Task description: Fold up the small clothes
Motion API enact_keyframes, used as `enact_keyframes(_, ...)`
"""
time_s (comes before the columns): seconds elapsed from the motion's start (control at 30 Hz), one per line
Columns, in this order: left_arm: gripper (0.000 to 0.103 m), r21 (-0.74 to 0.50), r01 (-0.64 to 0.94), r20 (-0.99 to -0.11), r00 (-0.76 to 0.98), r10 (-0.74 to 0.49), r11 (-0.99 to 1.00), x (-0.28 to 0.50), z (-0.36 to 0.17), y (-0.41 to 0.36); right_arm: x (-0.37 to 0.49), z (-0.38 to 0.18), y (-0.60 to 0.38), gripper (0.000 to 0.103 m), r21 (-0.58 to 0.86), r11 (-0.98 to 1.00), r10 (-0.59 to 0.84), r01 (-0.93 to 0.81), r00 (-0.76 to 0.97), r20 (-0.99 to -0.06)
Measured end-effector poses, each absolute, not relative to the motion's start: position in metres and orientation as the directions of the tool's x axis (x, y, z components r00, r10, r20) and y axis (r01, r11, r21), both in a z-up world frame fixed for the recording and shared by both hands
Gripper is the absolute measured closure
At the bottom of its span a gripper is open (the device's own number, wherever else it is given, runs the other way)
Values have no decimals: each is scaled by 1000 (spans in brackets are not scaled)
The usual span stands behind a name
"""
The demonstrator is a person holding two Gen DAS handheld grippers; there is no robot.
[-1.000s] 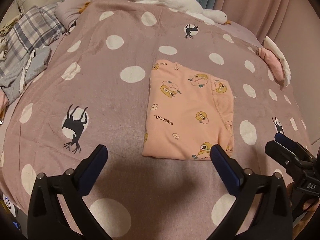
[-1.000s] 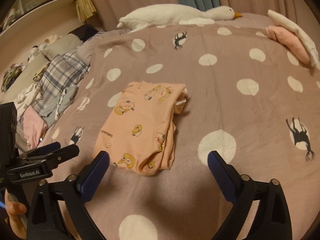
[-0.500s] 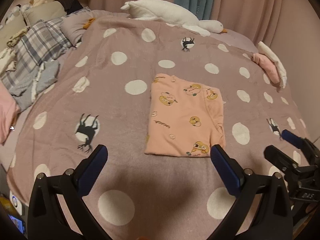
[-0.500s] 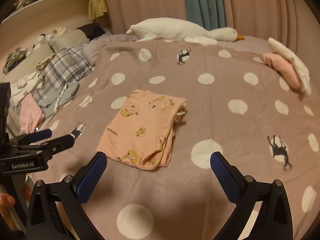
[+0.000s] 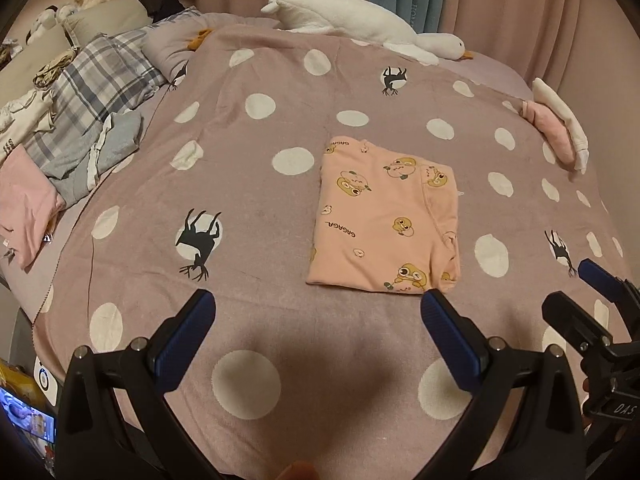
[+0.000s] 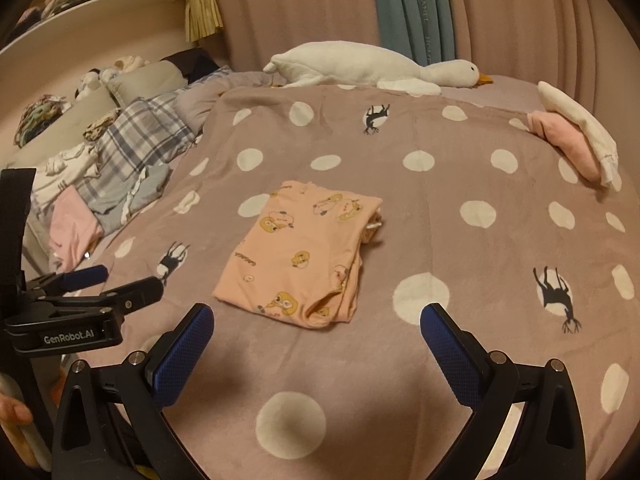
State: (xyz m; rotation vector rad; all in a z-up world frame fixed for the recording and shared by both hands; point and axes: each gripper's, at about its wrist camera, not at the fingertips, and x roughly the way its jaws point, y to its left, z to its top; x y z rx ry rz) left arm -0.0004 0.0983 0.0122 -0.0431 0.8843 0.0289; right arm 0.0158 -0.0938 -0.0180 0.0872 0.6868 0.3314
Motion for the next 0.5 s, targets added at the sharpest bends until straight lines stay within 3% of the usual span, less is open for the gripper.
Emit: enact_keyframes(0.5, 0, 6, -50, -762, 646, 37, 999, -3, 11, 93, 16, -24, -90, 1, 197, 944, 328, -263, 706, -628)
